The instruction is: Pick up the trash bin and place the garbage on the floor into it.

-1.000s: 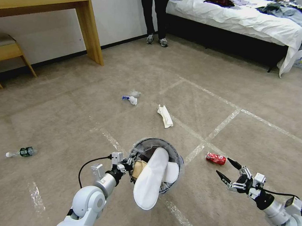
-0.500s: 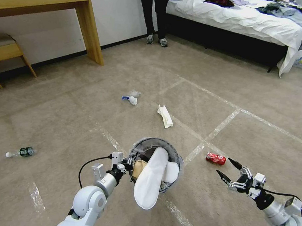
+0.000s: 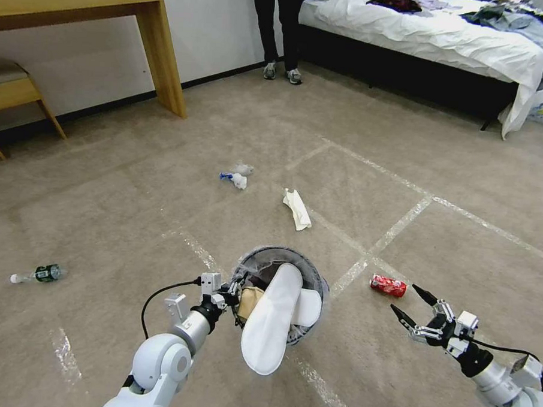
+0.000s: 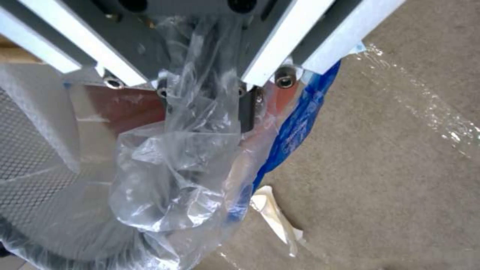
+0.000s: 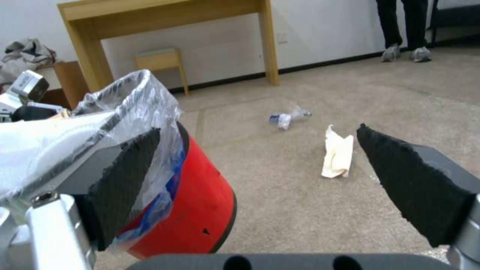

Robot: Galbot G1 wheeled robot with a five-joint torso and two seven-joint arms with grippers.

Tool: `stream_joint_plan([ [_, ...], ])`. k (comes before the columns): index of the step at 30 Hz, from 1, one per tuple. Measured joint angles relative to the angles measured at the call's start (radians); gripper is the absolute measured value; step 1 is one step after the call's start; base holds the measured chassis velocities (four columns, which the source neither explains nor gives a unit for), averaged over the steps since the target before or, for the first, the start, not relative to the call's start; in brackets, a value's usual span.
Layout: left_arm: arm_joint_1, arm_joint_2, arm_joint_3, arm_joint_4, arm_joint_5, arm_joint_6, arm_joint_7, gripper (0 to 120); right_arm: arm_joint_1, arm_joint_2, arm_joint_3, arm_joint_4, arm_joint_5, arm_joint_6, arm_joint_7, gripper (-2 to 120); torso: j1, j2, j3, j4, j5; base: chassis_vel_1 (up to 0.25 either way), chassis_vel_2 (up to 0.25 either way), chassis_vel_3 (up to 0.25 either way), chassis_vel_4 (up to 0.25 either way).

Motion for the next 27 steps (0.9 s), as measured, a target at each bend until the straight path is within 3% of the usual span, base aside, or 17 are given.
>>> stream_joint_plan([
  [11, -0.003, -0.003, 0.004, -0.002, -0.017, -0.001, -0.044, 1, 0.004, 0.002, -0.009, -0.003, -0.002, 0.003, -0.002, 100, 0.000, 0.000, 0.000, -0.0001, 0.0000, 0.000, 0.000, 0.000, 0.000],
  [27, 0.000, -0.003, 0.007, -0.002, -0.026, -0.009, -0.042, 1, 0.019, -0.007, -0.015, -0.010, -0.004, -0.013, -0.021, 100, 0.000, 0.000, 0.000, 0.0000, 0.0000, 0.000, 0.000, 0.000, 0.000],
])
